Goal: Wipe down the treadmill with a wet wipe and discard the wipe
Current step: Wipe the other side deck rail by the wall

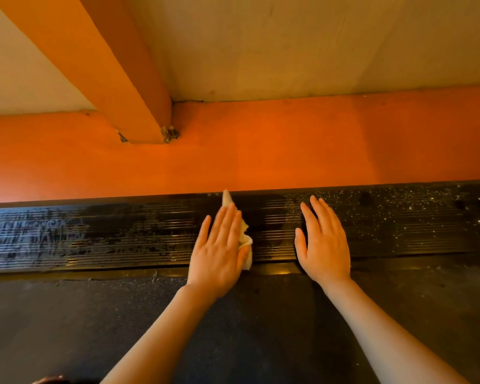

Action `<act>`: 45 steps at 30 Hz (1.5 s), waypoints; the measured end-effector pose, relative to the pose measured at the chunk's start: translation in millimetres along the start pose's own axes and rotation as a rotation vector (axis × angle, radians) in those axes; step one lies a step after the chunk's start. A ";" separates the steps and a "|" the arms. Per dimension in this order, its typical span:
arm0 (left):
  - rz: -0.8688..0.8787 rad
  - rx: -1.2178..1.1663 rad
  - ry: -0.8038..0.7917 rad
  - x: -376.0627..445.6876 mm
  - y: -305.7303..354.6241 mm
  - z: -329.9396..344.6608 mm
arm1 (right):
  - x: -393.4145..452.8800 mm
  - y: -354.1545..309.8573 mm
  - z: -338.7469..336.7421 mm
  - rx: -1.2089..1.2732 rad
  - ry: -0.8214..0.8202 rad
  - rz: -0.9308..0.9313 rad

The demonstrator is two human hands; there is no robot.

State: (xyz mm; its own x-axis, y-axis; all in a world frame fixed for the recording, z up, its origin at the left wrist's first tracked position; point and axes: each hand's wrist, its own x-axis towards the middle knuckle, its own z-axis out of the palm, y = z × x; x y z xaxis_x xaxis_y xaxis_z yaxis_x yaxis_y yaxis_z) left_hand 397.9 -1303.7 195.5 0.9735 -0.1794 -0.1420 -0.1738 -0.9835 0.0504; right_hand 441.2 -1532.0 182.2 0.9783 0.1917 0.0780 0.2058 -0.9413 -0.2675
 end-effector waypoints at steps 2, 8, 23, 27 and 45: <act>-0.126 0.000 -0.003 -12.1 -21.3 0.3 | 0.2 0.0 0.7 0.007 0.004 -0.001; -0.285 -0.102 0.017 11.4 -58.6 -8.7 | 0.1 -0.3 1.5 0.009 0.017 -0.001; 0.080 -0.004 -0.041 38.9 -84.0 -17.3 | 0.3 -0.5 1.2 -0.001 0.016 0.000; 0.046 0.007 -0.014 39.0 -76.5 -15.2 | 0.3 -1.1 1.2 0.002 0.013 0.004; 0.232 0.008 0.001 6.7 16.9 5.8 | 0.0 -2.0 -0.3 -0.021 0.000 0.001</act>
State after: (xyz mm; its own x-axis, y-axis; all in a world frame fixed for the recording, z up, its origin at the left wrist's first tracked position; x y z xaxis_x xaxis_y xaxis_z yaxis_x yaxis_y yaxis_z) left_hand 400.7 -1321.6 189.7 0.9074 -0.4009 -0.1263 -0.3944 -0.9160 0.0740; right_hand 440.8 -1530.2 183.0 0.9786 0.1907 0.0773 0.2041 -0.9473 -0.2471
